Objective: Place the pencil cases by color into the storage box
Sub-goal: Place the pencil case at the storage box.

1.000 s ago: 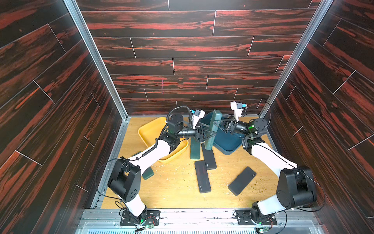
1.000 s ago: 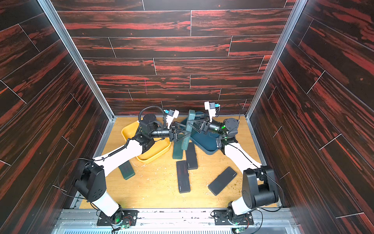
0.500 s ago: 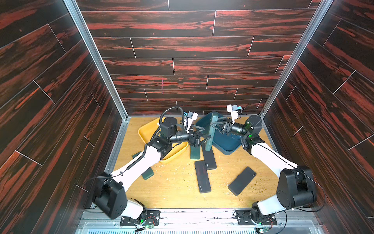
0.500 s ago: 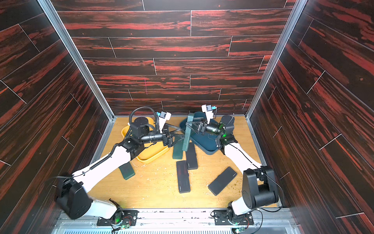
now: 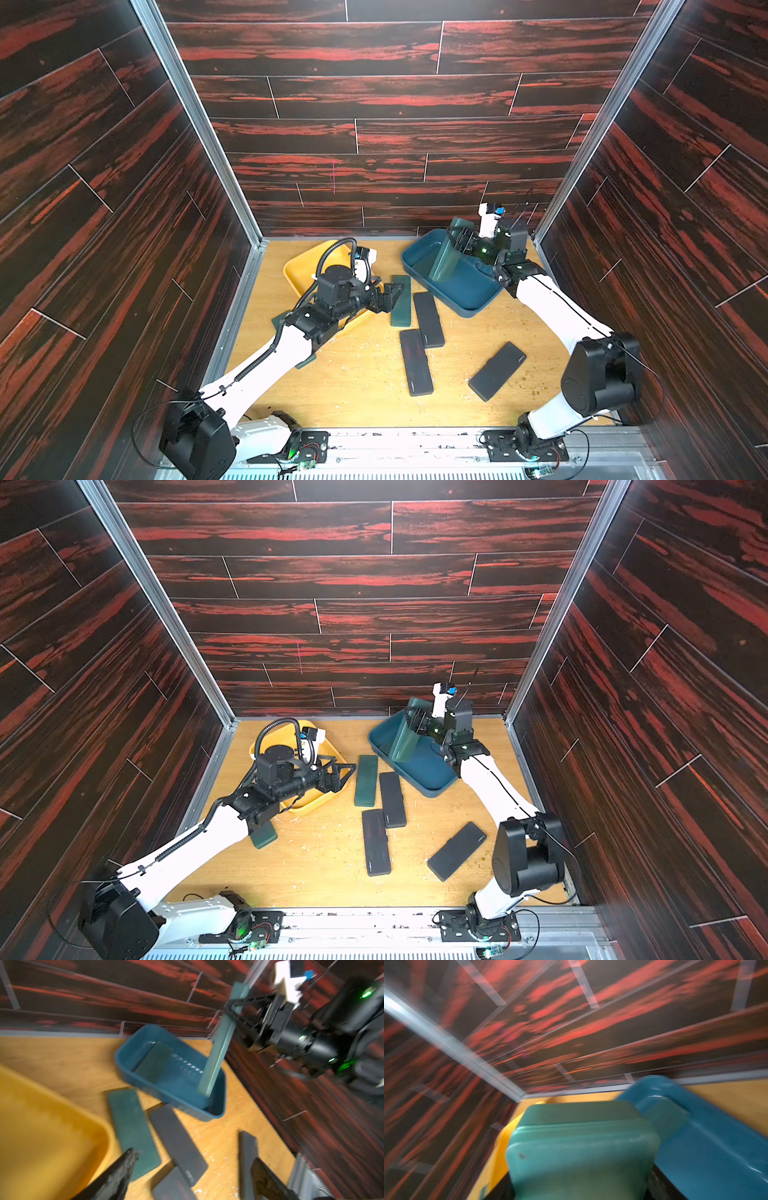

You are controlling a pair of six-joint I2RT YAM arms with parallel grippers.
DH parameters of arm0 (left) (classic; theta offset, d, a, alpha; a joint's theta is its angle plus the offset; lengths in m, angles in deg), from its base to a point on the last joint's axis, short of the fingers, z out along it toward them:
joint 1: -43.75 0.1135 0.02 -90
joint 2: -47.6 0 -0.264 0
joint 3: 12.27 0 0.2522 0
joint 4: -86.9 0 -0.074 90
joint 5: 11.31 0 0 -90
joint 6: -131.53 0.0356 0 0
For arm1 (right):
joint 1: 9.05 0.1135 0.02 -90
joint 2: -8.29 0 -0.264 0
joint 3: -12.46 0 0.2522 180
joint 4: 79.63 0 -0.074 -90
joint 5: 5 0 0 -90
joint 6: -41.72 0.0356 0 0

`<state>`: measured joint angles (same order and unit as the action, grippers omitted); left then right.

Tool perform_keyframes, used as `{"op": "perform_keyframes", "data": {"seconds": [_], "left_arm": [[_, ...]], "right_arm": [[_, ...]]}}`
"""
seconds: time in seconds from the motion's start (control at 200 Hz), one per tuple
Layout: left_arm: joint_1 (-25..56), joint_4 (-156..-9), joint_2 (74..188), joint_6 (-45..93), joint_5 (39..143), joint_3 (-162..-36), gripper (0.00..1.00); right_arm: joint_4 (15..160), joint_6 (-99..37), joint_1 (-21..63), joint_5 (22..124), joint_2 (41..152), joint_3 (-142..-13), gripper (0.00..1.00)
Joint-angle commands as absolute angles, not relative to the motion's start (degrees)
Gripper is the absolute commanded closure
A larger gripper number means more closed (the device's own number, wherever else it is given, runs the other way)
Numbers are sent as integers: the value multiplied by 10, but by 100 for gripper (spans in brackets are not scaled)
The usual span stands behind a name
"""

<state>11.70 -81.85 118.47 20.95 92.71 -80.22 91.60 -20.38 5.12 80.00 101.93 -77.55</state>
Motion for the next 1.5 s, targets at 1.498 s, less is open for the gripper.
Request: {"op": "perform_keyframes", "data": {"seconds": [1.498], "left_arm": [[-6, -826, 1174, 192, 741, -713, 14]], "right_arm": [[550, 22, 13, 977, 1362, -1058, 37]]}}
